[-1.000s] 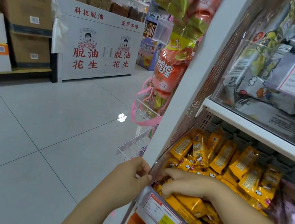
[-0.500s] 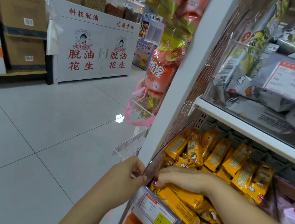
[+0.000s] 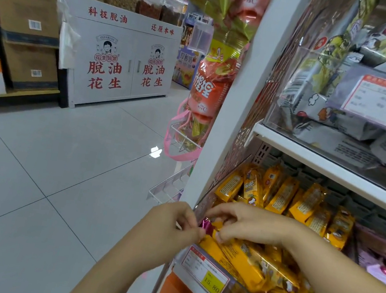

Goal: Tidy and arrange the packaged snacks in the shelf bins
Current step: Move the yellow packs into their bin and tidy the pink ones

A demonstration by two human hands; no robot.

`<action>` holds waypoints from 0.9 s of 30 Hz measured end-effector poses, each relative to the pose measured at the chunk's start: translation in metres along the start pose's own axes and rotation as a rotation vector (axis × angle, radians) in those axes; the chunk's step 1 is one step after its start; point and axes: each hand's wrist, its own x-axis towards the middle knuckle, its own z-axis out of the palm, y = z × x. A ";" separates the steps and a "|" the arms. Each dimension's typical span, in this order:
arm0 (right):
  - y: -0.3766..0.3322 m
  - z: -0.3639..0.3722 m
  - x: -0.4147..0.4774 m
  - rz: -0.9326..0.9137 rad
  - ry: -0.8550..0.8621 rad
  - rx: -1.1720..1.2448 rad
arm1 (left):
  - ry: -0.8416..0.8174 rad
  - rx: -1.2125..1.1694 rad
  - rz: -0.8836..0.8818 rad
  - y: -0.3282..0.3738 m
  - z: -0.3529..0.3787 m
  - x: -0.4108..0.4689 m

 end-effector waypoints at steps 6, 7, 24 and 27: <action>0.006 0.009 0.007 -0.004 0.067 -0.056 | -0.068 0.063 -0.020 0.002 0.010 0.000; 0.008 0.011 0.009 -0.009 0.087 -0.075 | -0.061 0.055 -0.026 0.003 0.008 0.002; -0.010 0.011 -0.028 -0.376 0.666 -0.026 | 0.085 -0.248 0.083 0.020 0.007 0.002; -0.013 0.009 -0.039 -0.420 0.735 0.005 | 0.131 -0.318 0.163 0.029 0.012 0.002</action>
